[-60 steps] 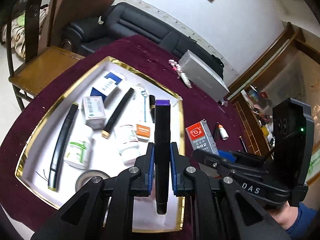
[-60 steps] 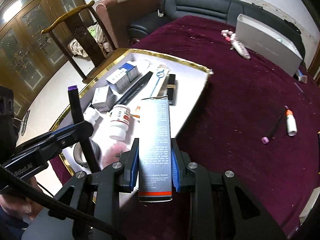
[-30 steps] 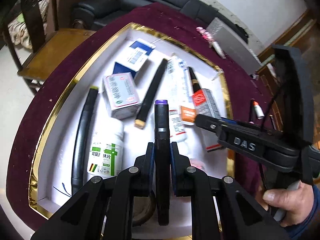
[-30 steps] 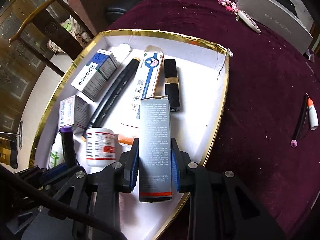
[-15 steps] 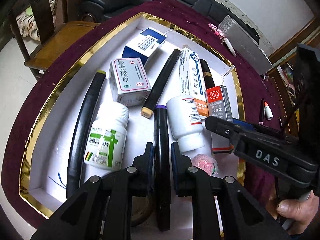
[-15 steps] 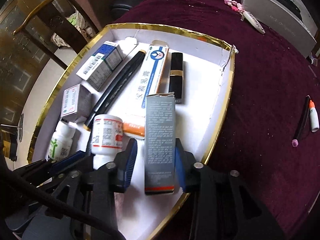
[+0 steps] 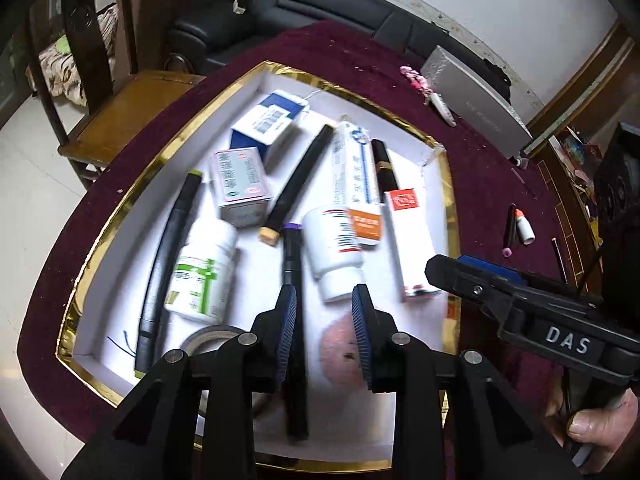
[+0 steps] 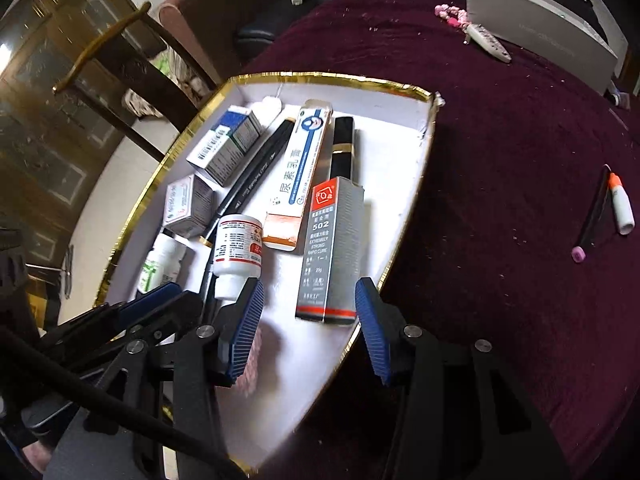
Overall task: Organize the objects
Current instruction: 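Lower the marker and box into the tray and open both tools, then move both tools back over the table toward the last items, then grasp the white-capped black marker with left tool while right grasps the small white bottle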
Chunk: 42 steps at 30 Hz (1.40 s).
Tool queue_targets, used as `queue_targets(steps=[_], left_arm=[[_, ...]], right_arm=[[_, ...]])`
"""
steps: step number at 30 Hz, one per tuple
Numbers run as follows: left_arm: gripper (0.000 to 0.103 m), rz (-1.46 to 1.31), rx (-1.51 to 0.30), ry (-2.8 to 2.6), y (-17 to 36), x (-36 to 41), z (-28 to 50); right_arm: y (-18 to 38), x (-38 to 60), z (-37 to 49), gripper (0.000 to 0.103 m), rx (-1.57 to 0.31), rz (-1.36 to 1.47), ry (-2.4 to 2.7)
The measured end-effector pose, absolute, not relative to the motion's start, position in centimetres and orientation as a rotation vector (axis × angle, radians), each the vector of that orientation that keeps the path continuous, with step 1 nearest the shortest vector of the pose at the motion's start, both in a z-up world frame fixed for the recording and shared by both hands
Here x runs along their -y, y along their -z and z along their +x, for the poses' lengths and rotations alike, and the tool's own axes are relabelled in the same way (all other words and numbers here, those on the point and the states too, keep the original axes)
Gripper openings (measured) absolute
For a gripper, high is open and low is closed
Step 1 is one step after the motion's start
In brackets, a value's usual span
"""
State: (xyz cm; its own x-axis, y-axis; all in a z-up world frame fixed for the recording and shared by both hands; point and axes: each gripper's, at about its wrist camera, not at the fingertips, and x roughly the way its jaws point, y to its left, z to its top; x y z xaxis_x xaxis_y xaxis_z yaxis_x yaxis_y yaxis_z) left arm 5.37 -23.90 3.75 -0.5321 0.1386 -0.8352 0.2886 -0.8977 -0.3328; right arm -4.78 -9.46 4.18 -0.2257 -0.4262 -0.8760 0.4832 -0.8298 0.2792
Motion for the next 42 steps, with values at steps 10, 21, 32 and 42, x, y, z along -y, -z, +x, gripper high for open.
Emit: queue_targets(steps=[10, 21, 32, 42], left_arm=[[0.025, 1.452, -0.546, 2.732, -6.7, 18.2, 4.1], [0.024, 1.612, -0.350, 2.891, -6.9, 7.9, 0.3], [0.024, 1.725, -0.129, 2.955, -4.9, -0.6, -4.4], [0.024, 1.702, 0.024, 2.945, -3.7, -4.0, -13.0]], right_arm=[[-4.9, 1.6, -4.8, 0.051, 0.026, 1.492, 2.197], [-3.8, -9.8, -5.3, 0.051, 0.203, 1.611, 2.331], [-2.3, -19.4, -4.2, 0.055, 0.313, 1.721, 2.392], [-1.8, -23.6, -4.3, 0.055, 0.329, 1.739, 2.395]])
